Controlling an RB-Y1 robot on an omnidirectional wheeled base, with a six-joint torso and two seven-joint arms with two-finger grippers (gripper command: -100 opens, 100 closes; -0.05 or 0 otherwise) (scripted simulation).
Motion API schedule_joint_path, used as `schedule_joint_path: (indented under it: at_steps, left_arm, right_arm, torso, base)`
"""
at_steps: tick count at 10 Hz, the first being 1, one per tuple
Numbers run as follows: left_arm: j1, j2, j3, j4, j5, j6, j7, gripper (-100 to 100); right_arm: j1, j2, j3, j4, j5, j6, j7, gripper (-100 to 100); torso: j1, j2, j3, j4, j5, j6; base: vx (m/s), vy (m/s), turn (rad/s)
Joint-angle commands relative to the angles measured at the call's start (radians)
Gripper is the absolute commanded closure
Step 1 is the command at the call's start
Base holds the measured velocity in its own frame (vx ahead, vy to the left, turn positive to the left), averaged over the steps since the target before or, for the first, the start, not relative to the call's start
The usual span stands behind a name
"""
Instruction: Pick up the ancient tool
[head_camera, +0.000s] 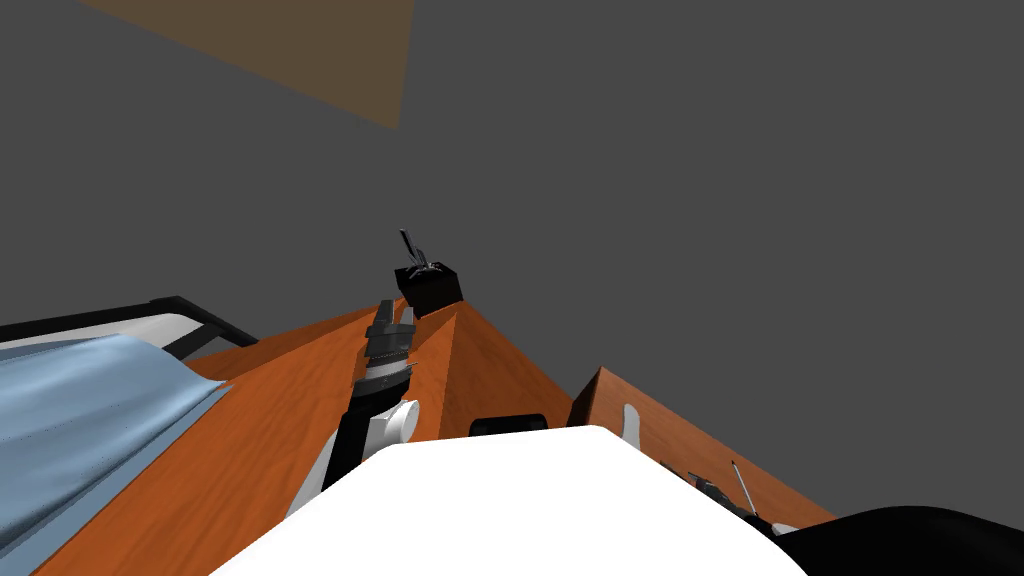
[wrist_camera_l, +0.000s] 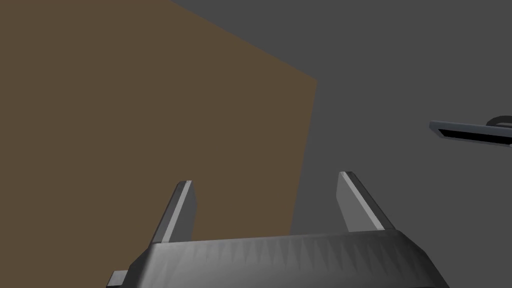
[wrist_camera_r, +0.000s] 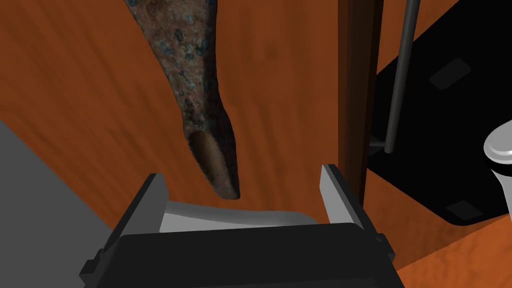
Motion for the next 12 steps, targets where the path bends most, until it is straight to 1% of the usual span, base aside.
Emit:
schedule_joint_path:
  at_steps: [1, 2, 3, 4, 6, 8, 9, 10, 11, 12]
  left_arm:
    - [0.000, 0.000, 0.000, 0.000, 0.000, 0.000, 0.000, 0]
    - [0.000, 0.000, 0.000, 0.000, 0.000, 0.000, 0.000, 0]
    - [0.000, 0.000, 0.000, 0.000, 0.000, 0.000, 0.000, 0]
    - [0.000, 0.000, 0.000, 0.000, 0.000, 0.000, 0.000, 0]
    - [0.000, 0.000, 0.000, 0.000, 0.000, 0.000, 0.000, 0]
    - [0.000, 0.000, 0.000, 0.000, 0.000, 0.000, 0.000, 0]
    - [0.000, 0.000, 0.000, 0.000, 0.000, 0.000, 0.000, 0]
    - [0.000, 0.000, 0.000, 0.000, 0.000, 0.000, 0.000, 0]
    - [0.000, 0.000, 0.000, 0.000, 0.000, 0.000, 0.000, 0]
    - [0.000, 0.000, 0.000, 0.000, 0.000, 0.000, 0.000, 0]
  right_arm:
    - [-0.016, -0.001, -0.004, 0.050, 0.029, -0.016, 0.029, -100]
    - [-0.016, -0.001, -0.004, 0.059, 0.029, -0.016, 0.029, -100]
    - [-0.021, -0.002, -0.001, 0.087, 0.054, -0.021, 0.039, -100]
    - [-0.021, -0.002, -0.001, 0.087, 0.054, -0.021, 0.039, -100]
    - [-0.030, -0.003, 0.005, 0.131, 0.093, -0.030, 0.055, -100]
    - [-0.030, -0.003, 0.005, 0.131, 0.093, -0.030, 0.055, -100]
    - [-0.035, -0.002, 0.010, 0.155, 0.116, -0.036, 0.065, -100]
    - [-0.031, -0.001, 0.004, 0.147, 0.103, -0.035, 0.067, -100]
    - [-0.031, -0.001, 0.004, 0.148, 0.104, -0.035, 0.067, 0]
    - [-0.043, 0.033, 0.018, 0.157, 0.101, -0.001, 0.071, -100]
  torso:
    - [0.000, 0.000, 0.000, 0.000, 0.000, 0.000]
    - [0.001, 0.001, 0.000, 0.000, 0.000, 0.000]
    - [0.002, 0.001, 0.001, 0.000, 0.000, 0.000]
    - [0.002, 0.001, 0.000, 0.000, 0.001, 0.000]
    - [0.002, 0.001, 0.001, 0.000, 0.000, 0.000]
    - [0.002, 0.001, 0.001, 0.000, 0.000, 0.000]
    - [0.003, 0.002, 0.001, 0.000, 0.001, 0.000]
    - [0.003, 0.002, 0.001, 0.001, 0.001, 0.000]
    - [0.003, 0.003, 0.001, 0.001, 0.001, 0.000]
    - [0.004, 0.003, 0.002, 0.001, 0.001, 0.000]
  base:
    - [0.037, -0.036, 0.106]
    - [0.033, -0.025, 0.044]
    - [0.043, -0.024, 0.049]
    - [0.032, -0.022, 0.035]
    - [0.036, -0.029, 0.069]
    - [0.019, -0.021, 0.016]
    - [0.019, -0.013, 0.058]
    - [0.012, -0.010, 0.017]
    - [0.000, 0.000, 0.000]
    - [-0.009, -0.048, 0.082]
